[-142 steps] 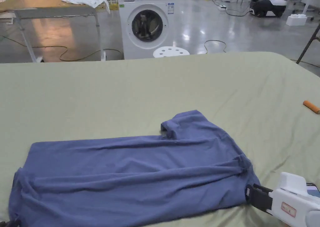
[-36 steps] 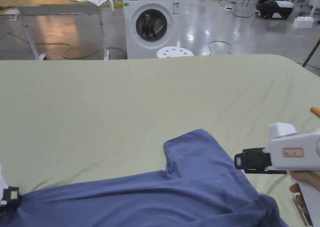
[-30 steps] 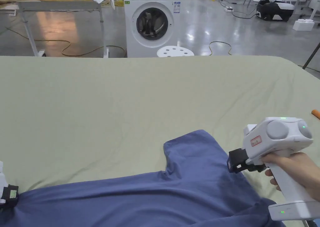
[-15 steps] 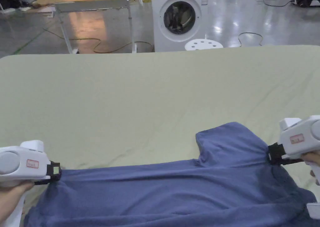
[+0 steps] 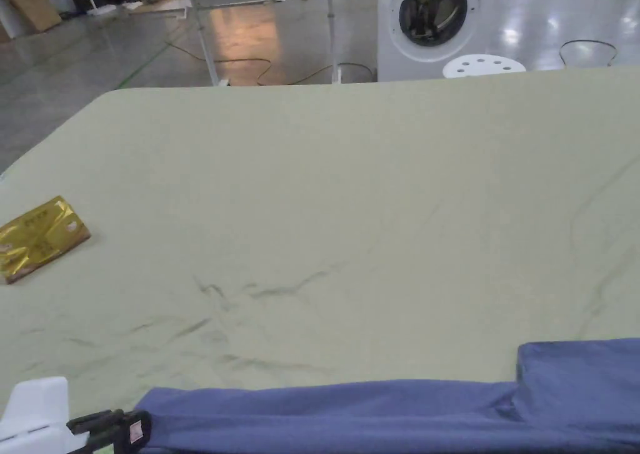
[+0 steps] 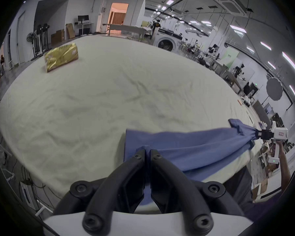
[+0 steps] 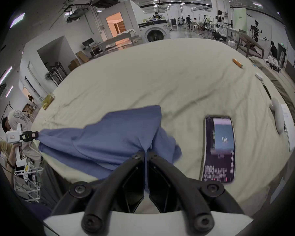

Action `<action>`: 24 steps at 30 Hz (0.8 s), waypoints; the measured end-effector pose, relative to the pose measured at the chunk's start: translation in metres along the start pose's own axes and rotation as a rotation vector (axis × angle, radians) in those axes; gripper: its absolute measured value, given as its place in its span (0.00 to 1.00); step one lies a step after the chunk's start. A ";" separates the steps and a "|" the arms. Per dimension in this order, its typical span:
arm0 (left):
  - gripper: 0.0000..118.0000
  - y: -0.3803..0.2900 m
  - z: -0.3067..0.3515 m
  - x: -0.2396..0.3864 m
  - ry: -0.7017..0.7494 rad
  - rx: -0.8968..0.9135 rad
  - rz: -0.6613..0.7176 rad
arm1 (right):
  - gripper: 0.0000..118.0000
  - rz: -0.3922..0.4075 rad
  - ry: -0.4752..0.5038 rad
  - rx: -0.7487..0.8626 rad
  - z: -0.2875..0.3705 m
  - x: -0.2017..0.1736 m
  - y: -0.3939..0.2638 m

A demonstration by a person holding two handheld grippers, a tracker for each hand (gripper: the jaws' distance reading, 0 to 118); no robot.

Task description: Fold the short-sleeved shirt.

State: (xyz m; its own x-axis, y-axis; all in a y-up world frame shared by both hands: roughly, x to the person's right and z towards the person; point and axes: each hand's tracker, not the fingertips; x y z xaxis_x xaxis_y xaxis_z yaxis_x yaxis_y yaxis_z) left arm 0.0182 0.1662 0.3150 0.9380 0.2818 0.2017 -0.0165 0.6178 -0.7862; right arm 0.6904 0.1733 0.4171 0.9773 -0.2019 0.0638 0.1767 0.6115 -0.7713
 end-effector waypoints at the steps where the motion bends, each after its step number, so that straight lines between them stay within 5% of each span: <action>1: 0.01 -0.006 0.001 -0.001 -0.004 -0.010 0.005 | 0.00 -0.011 -0.011 -0.004 0.002 -0.001 -0.008; 8: 0.03 -0.031 -0.006 -0.004 -0.004 0.001 0.020 | 0.00 -0.020 -0.040 0.000 -0.008 -0.013 -0.026; 10: 0.25 -0.035 -0.008 -0.007 0.014 0.029 0.004 | 0.05 0.006 -0.049 0.024 -0.009 -0.019 -0.028; 11: 0.41 -0.036 -0.004 -0.007 0.037 0.054 -0.024 | 0.18 0.035 -0.065 0.043 -0.007 -0.023 -0.030; 12: 0.61 -0.037 0.000 -0.005 0.058 0.084 -0.048 | 0.44 0.056 -0.087 0.061 -0.005 -0.023 -0.031; 13: 0.69 -0.037 0.006 -0.002 0.080 0.117 -0.070 | 0.54 0.056 -0.088 0.066 -0.003 -0.027 -0.032; 18: 0.70 -0.039 0.056 0.035 0.198 0.401 -0.161 | 0.55 0.093 -0.096 0.257 0.032 -0.060 -0.031; 24: 0.69 -0.043 0.097 0.083 0.150 0.640 -0.158 | 0.55 0.123 -0.058 0.498 0.062 -0.112 -0.031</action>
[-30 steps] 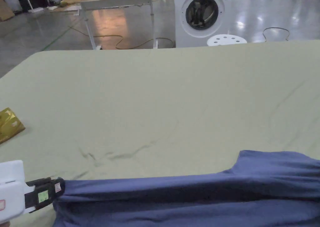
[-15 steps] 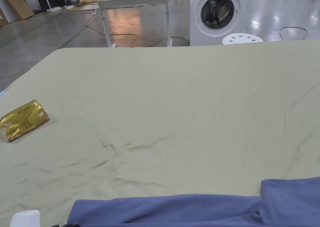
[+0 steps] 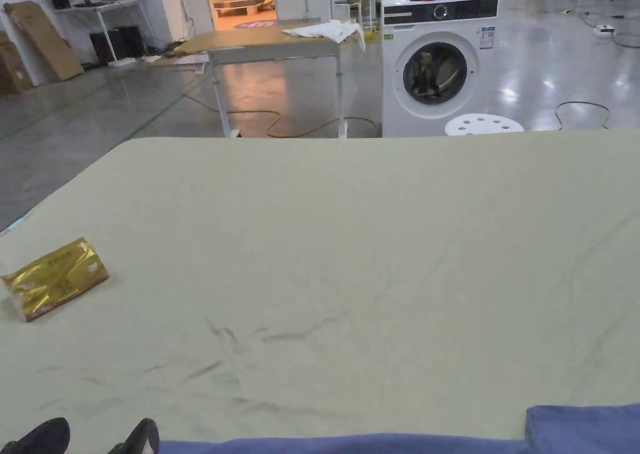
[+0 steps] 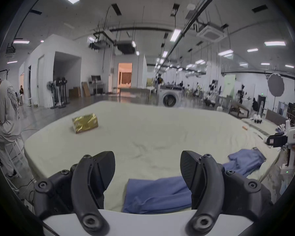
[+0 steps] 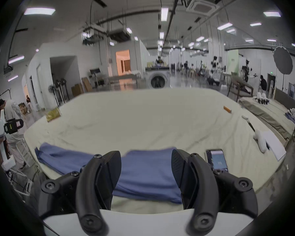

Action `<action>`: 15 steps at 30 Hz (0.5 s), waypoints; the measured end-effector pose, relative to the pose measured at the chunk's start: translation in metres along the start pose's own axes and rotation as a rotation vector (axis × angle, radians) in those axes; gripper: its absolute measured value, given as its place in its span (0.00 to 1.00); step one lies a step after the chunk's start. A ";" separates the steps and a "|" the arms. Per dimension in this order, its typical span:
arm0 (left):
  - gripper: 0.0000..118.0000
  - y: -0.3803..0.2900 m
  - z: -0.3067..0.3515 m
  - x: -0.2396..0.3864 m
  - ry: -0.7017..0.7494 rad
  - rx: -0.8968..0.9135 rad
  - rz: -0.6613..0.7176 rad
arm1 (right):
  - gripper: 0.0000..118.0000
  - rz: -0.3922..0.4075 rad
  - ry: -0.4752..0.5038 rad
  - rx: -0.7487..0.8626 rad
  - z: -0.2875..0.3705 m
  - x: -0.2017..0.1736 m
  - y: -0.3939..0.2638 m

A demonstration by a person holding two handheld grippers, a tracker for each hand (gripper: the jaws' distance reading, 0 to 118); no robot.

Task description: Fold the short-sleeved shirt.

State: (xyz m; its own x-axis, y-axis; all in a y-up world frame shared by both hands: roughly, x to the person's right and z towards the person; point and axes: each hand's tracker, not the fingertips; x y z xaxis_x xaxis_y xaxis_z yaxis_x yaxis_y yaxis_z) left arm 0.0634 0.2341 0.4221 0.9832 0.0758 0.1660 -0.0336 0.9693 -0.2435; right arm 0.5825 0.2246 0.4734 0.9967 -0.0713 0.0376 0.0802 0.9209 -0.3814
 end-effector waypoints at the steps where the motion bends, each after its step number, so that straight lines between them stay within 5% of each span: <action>1: 0.67 0.002 0.003 0.005 -0.009 0.012 -0.011 | 0.55 -0.007 0.006 0.025 0.001 -0.007 0.002; 2: 0.63 0.004 0.005 0.013 -0.003 0.009 -0.024 | 0.54 -0.011 0.007 0.054 0.003 -0.015 0.003; 6: 0.08 0.016 0.017 0.029 -0.025 0.008 -0.038 | 0.25 -0.010 0.030 0.111 0.006 -0.034 0.007; 11: 0.00 0.026 0.034 0.032 -0.055 0.094 -0.006 | 0.02 -0.017 0.044 0.118 0.009 -0.045 0.008; 15: 0.00 0.030 0.037 0.028 -0.074 0.101 0.009 | 0.00 0.010 0.042 0.118 0.007 -0.042 0.004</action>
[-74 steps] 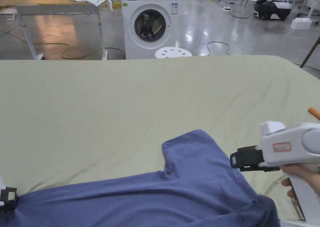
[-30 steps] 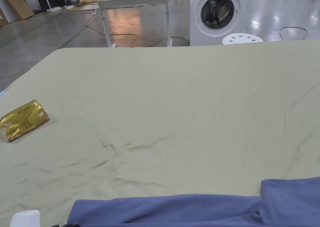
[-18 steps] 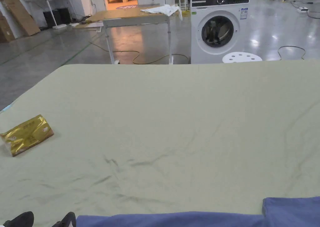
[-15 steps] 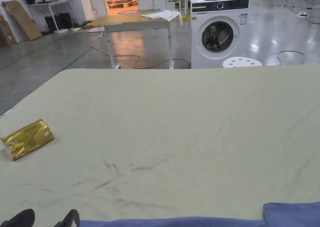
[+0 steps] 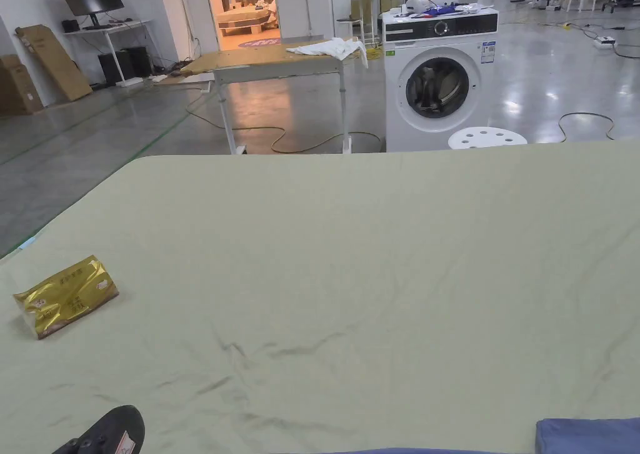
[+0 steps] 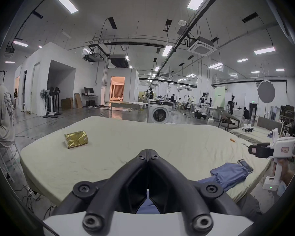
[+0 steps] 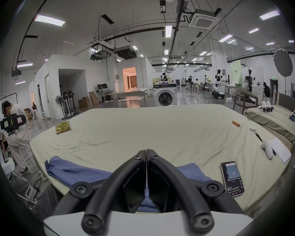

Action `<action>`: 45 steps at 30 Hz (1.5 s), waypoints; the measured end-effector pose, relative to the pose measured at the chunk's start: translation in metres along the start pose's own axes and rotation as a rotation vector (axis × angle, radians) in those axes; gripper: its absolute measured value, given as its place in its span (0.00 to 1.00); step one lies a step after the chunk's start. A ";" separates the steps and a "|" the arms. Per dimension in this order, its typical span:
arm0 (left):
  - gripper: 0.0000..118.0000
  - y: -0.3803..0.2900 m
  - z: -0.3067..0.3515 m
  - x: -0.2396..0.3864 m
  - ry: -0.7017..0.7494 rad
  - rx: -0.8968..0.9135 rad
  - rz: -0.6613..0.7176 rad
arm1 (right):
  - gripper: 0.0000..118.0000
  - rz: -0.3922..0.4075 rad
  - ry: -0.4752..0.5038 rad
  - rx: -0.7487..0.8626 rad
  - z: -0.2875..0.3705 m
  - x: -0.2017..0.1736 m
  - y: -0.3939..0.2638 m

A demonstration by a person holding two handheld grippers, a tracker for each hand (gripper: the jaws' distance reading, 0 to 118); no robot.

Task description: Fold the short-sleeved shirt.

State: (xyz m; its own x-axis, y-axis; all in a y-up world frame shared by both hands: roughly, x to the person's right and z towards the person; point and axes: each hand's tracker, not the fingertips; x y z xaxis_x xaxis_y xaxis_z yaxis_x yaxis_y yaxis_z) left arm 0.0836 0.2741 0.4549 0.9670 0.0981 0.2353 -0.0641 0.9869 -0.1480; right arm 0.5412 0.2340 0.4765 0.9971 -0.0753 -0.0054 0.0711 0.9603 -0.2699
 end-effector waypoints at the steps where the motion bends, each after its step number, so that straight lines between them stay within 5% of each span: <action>1: 0.00 0.000 0.000 -0.002 -0.008 0.001 0.013 | 0.00 0.002 -0.001 -0.002 -0.001 0.004 -0.006; 9: 0.06 -0.011 -0.020 -0.045 -0.015 -0.105 0.228 | 0.00 0.004 0.017 -0.010 0.000 0.009 -0.015; 11: 0.33 -0.026 -0.032 -0.067 -0.026 -0.163 0.337 | 0.00 -0.003 0.025 -0.018 0.000 0.012 -0.018; 12: 0.64 -0.037 -0.040 -0.080 -0.041 -0.200 0.388 | 0.00 -0.007 0.028 -0.022 0.000 0.014 -0.020; 13: 0.80 -0.051 -0.049 -0.094 -0.055 -0.242 0.441 | 0.00 -0.013 0.032 -0.031 0.000 0.015 -0.021; 14: 0.86 -0.065 -0.059 -0.107 -0.052 -0.298 0.489 | 0.00 -0.019 0.034 -0.040 0.000 0.016 -0.023; 23: 0.86 -0.158 -0.113 -0.179 -0.085 -0.484 0.803 | 0.00 -0.065 0.022 -0.104 0.001 0.027 -0.044; 28: 0.84 -0.160 -0.124 -0.159 -0.148 -0.468 0.785 | 0.00 -0.082 0.001 -0.113 0.003 0.031 -0.047; 30: 0.69 -0.161 -0.132 -0.156 -0.146 -0.486 0.784 | 0.00 -0.105 0.005 -0.125 0.002 0.033 -0.049; 33: 0.18 -0.166 -0.141 -0.150 -0.104 -0.541 0.773 | 0.00 -0.118 0.006 -0.132 0.002 0.036 -0.052; 39: 0.02 -0.172 -0.138 -0.157 -0.120 -0.495 0.866 | 0.00 -0.120 0.005 -0.149 0.001 0.029 -0.049; 45: 0.01 -0.131 -0.112 -0.181 -0.064 -0.398 0.851 | 0.00 -0.135 0.008 -0.149 0.000 0.029 -0.046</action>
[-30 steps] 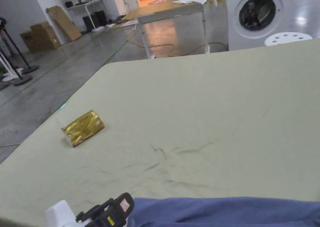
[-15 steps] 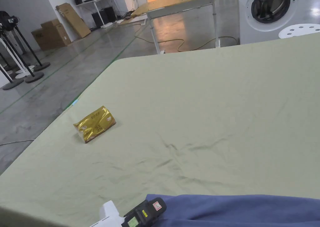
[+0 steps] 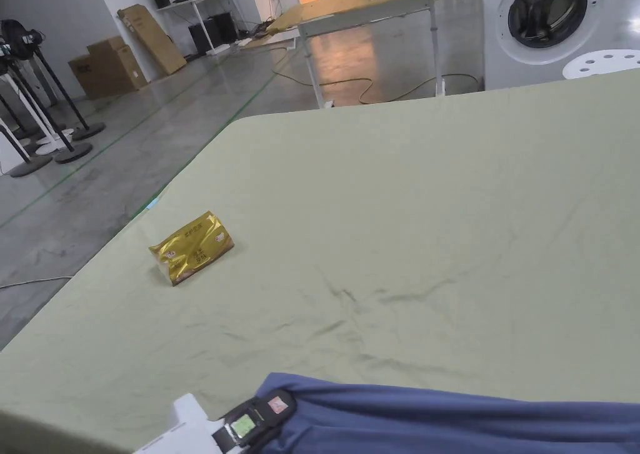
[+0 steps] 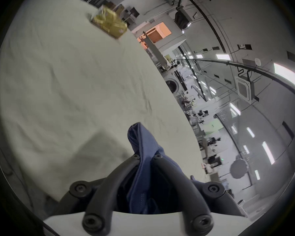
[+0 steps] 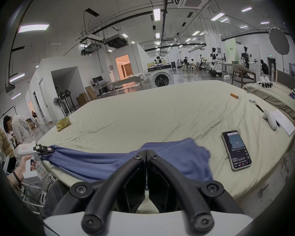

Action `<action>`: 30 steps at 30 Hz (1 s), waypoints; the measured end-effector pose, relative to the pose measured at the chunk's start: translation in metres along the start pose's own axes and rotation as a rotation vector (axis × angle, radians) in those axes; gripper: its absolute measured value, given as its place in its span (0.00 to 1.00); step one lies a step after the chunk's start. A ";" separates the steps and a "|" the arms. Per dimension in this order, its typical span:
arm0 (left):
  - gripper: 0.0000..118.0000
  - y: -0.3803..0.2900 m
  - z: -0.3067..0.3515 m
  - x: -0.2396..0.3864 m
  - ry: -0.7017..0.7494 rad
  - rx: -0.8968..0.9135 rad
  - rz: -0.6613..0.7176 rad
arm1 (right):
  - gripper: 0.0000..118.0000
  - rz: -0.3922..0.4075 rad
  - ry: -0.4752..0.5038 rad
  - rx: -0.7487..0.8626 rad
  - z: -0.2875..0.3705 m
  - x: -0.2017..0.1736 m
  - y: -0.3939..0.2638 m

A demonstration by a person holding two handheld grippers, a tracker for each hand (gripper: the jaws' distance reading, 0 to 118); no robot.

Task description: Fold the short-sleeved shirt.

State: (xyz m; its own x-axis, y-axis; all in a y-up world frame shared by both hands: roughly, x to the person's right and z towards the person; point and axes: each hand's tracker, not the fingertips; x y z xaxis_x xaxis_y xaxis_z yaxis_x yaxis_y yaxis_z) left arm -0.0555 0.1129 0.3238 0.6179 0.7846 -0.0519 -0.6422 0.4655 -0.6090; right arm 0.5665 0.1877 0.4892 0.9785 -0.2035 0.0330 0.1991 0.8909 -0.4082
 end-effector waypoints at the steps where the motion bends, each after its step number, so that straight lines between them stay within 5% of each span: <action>1: 0.01 0.010 0.010 0.003 0.043 0.019 -0.031 | 0.00 -0.005 0.001 0.000 -0.001 -0.001 0.001; 9: 0.01 0.041 0.053 0.049 0.164 0.126 -0.198 | 0.00 -0.071 0.025 -0.002 -0.003 0.002 0.000; 23: 0.03 -0.127 -0.108 0.168 -0.060 -0.262 -0.402 | 0.00 -0.052 -0.008 -0.003 0.022 -0.006 0.001; 25: 0.21 -0.140 -0.121 0.176 -0.069 -0.326 -0.417 | 0.00 -0.058 -0.022 -0.016 0.023 -0.003 -0.003; 27: 0.59 -0.146 -0.125 0.176 -0.055 -0.348 -0.468 | 0.00 -0.072 -0.032 -0.030 0.023 0.000 -0.006; 29: 0.64 -0.144 -0.119 0.178 -0.055 -0.311 -0.487 | 0.00 -0.081 -0.037 -0.039 0.023 0.001 -0.008; 30: 0.53 -0.139 -0.111 0.177 -0.080 -0.290 -0.479 | 0.00 -0.082 -0.037 -0.041 0.024 0.002 -0.009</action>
State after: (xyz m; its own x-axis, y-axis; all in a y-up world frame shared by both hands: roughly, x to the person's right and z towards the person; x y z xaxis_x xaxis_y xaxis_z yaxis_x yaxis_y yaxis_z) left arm 0.1935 0.1416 0.3108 0.7660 0.5472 0.3374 -0.1403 0.6545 -0.7429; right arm 0.5677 0.1895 0.5147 0.9604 -0.2593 0.1016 0.2771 0.8543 -0.4397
